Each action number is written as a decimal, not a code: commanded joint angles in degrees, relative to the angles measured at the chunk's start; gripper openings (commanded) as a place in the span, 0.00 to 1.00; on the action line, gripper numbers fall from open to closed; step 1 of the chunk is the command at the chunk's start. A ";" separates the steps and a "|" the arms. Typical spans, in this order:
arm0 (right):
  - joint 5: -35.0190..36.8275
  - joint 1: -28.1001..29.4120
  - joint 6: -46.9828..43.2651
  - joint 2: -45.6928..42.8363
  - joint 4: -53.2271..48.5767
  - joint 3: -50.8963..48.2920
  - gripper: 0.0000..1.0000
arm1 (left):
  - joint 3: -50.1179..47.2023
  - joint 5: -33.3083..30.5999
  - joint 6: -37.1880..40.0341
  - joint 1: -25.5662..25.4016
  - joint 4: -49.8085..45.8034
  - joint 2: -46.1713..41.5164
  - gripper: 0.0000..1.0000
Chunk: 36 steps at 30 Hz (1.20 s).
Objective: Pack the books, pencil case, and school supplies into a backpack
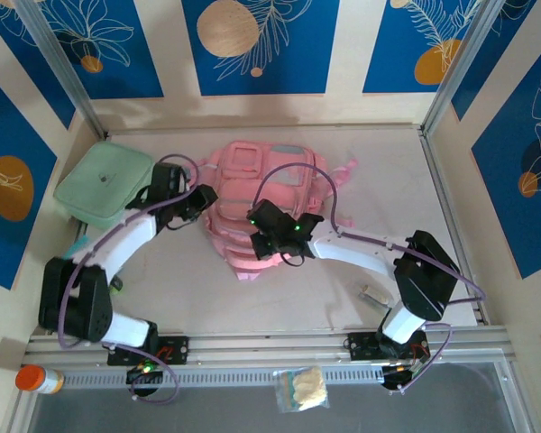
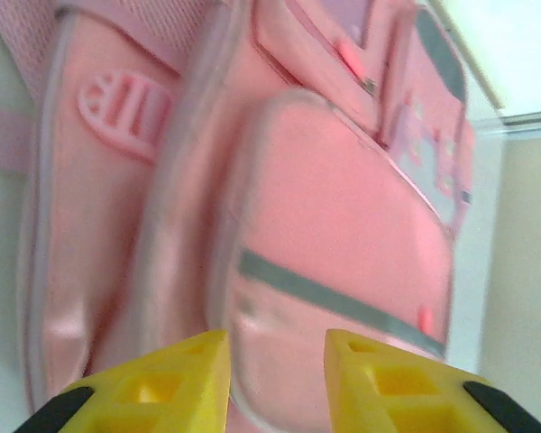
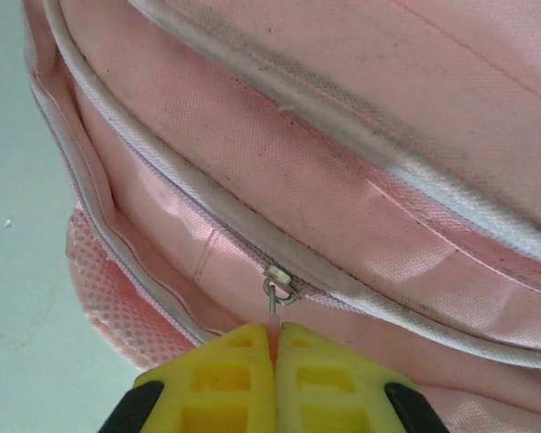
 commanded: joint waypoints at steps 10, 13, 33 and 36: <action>-2.44 0.50 2.19 -0.19 -0.83 0.86 0.00 | -11.50 -11.04 -25.34 -16.34 13.11 -3.54 0.35; -3.15 0.43 2.20 -0.38 0.00 0.48 0.00 | -9.37 -14.83 -27.36 -19.44 11.65 -0.56 0.38; -4.90 1.23 0.89 1.43 2.32 -0.61 0.00 | -7.30 -30.71 -39.91 -28.18 12.26 8.11 0.38; -4.18 1.66 0.82 1.30 2.70 -1.58 0.00 | -5.92 -33.34 -39.84 -28.15 9.68 8.32 0.28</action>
